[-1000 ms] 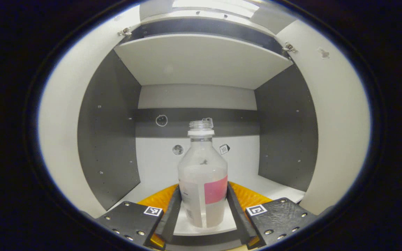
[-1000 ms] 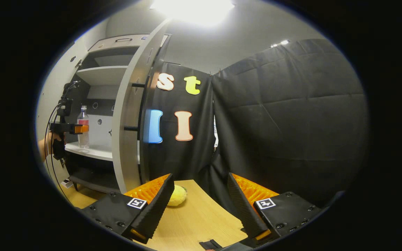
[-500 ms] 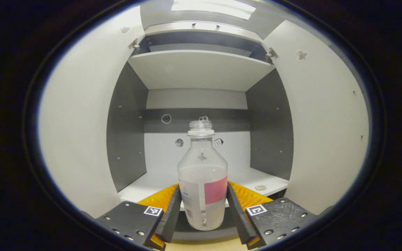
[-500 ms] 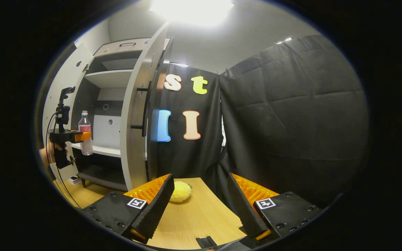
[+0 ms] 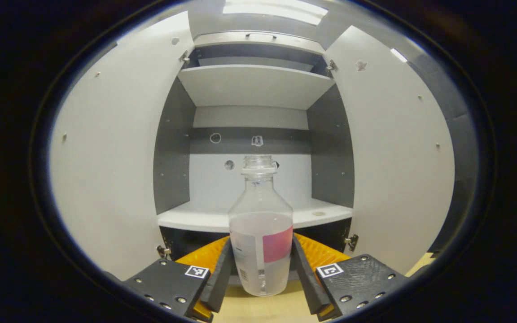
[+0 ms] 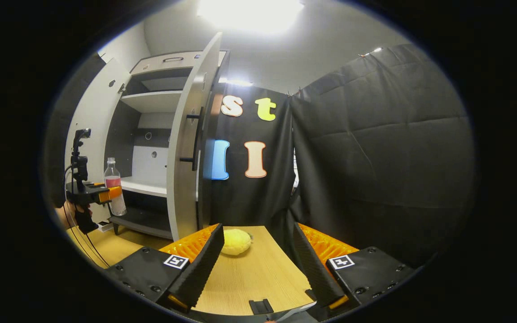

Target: Grasp the bottle in the cabinet with the left hand and place it on the coaster, then close the right door with the right hand and the left door with the left hand.

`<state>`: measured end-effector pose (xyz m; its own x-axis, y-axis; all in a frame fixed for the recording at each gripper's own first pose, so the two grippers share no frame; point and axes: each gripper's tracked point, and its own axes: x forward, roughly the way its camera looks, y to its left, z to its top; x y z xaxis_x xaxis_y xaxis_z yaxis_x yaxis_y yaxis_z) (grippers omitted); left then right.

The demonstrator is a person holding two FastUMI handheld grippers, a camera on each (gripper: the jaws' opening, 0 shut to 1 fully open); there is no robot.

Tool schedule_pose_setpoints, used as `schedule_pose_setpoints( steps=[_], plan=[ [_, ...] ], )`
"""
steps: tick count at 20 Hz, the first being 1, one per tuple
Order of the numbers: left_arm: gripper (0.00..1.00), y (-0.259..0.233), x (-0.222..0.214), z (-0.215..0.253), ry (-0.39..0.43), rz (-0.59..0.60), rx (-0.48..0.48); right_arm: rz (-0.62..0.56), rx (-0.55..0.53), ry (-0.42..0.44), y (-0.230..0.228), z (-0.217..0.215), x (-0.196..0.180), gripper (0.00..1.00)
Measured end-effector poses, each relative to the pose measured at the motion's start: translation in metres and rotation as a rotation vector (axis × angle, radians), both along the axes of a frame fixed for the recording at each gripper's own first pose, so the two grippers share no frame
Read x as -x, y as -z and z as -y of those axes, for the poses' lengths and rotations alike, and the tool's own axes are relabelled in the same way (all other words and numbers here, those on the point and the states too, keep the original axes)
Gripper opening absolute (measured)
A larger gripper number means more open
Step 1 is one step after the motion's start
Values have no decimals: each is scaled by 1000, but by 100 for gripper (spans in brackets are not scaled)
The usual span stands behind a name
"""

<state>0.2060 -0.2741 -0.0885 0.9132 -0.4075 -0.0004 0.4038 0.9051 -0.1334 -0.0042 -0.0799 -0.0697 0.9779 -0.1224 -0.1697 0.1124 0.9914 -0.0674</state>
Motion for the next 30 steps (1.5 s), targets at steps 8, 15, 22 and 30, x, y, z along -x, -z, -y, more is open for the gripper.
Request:
schedule_pose_setpoints(
  steps=[8,15,22,30],
  plan=[
    [72,63,38,5,14,-61,0,-33,2,-35,12,-9,13,98],
    [72,129,68,9,23,-135,-7,-60,7,-46,23,-15,21,98],
    [72,190,93,23,34,-203,-42,-86,40,-63,29,-19,30,96],
    [72,229,112,32,22,-228,-72,-106,32,-55,32,-13,33,98]
  ],
)
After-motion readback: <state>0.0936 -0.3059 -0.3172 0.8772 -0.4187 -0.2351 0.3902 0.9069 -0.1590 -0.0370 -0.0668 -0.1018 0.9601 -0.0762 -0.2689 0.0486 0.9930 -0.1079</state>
